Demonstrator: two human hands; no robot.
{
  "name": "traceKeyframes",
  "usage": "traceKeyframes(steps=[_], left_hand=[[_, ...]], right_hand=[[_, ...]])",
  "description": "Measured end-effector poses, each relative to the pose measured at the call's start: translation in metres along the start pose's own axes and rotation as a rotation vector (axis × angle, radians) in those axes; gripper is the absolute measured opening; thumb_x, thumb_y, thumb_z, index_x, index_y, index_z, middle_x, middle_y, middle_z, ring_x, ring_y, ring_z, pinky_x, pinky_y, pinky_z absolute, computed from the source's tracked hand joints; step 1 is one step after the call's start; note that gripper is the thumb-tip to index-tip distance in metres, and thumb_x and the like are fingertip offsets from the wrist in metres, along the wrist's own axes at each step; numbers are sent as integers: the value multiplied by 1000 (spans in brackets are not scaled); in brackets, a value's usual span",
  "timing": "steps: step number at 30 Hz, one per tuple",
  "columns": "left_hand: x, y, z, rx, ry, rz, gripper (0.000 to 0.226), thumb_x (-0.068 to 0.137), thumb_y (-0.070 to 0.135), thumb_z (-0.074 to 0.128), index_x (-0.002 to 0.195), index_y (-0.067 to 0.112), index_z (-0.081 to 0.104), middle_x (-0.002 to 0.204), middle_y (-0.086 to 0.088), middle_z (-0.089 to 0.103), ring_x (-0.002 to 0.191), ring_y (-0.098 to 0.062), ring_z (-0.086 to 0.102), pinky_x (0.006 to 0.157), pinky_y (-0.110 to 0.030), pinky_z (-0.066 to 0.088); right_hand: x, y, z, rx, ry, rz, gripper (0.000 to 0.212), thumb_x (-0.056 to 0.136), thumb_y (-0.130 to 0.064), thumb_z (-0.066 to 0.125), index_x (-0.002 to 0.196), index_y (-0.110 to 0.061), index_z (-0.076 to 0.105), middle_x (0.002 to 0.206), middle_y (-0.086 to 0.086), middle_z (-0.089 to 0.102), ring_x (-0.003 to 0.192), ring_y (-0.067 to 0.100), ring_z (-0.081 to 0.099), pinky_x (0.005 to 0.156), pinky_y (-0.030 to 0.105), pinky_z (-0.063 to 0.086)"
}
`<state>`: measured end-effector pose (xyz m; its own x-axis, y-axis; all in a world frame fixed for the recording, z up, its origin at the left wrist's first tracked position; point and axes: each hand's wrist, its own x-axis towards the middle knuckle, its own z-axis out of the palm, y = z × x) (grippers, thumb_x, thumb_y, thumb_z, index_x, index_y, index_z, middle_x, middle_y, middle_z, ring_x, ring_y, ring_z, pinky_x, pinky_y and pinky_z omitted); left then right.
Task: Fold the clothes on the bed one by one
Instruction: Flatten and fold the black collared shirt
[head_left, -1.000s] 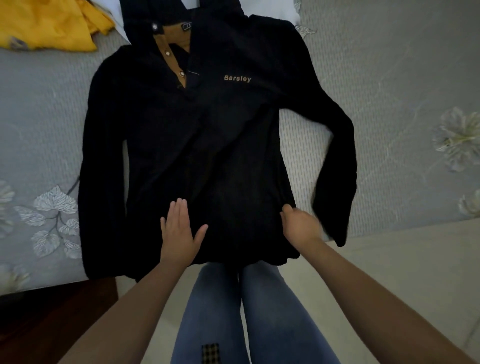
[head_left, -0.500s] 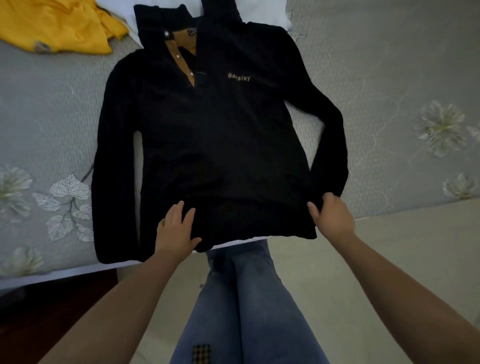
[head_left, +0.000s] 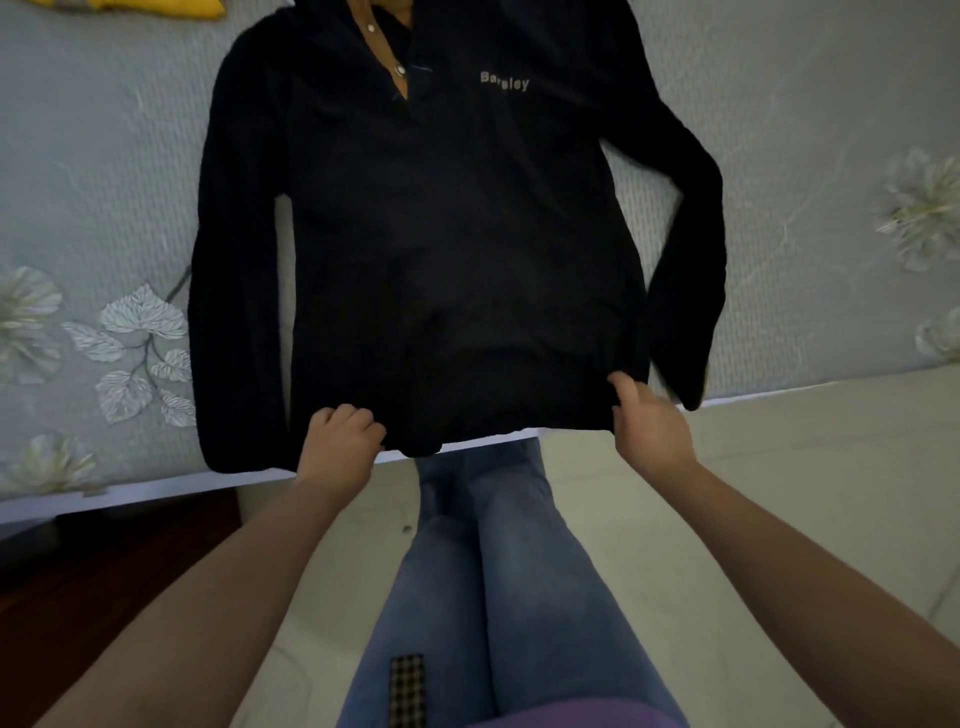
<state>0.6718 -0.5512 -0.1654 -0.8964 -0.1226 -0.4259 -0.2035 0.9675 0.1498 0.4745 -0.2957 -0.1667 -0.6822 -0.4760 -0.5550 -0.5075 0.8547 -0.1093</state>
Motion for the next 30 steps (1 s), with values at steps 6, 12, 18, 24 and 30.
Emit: traceKeyframes(steps=[6,12,18,24,30], left_hand=[[-19,2,1,55,-223,18,30,46,9,85,72,14,70,74,-3,63,73,-20,63,77,-33,50],[-6,14,-7,-45,-135,-83,41,61,8,78,100,6,66,98,-12,65,89,-30,64,81,-41,49],[53,23,-15,-165,-11,-292,56,97,27,38,145,8,20,154,-10,15,143,-23,10,114,-34,13],[113,24,-21,-133,-85,-347,69,96,41,34,147,9,0,156,-10,-6,143,-24,-7,116,-37,5],[144,9,-15,-80,-61,-387,75,94,52,27,146,9,-7,155,-10,-11,143,-22,-9,115,-37,0]], right_hand=[[-20,18,3,-256,-404,-13,39,91,-13,43,130,-12,40,121,11,50,103,30,56,78,33,44],[3,2,-16,-114,-112,91,26,92,-14,43,108,-1,58,112,18,55,105,32,52,78,35,42],[45,14,-52,197,176,286,36,92,-11,47,125,5,47,122,27,48,108,40,48,84,41,39],[89,22,-57,397,146,451,55,90,-13,54,136,3,28,125,28,45,111,40,49,86,42,43],[125,46,-74,624,226,554,37,89,-1,45,126,2,51,119,23,59,107,35,55,86,32,43]])
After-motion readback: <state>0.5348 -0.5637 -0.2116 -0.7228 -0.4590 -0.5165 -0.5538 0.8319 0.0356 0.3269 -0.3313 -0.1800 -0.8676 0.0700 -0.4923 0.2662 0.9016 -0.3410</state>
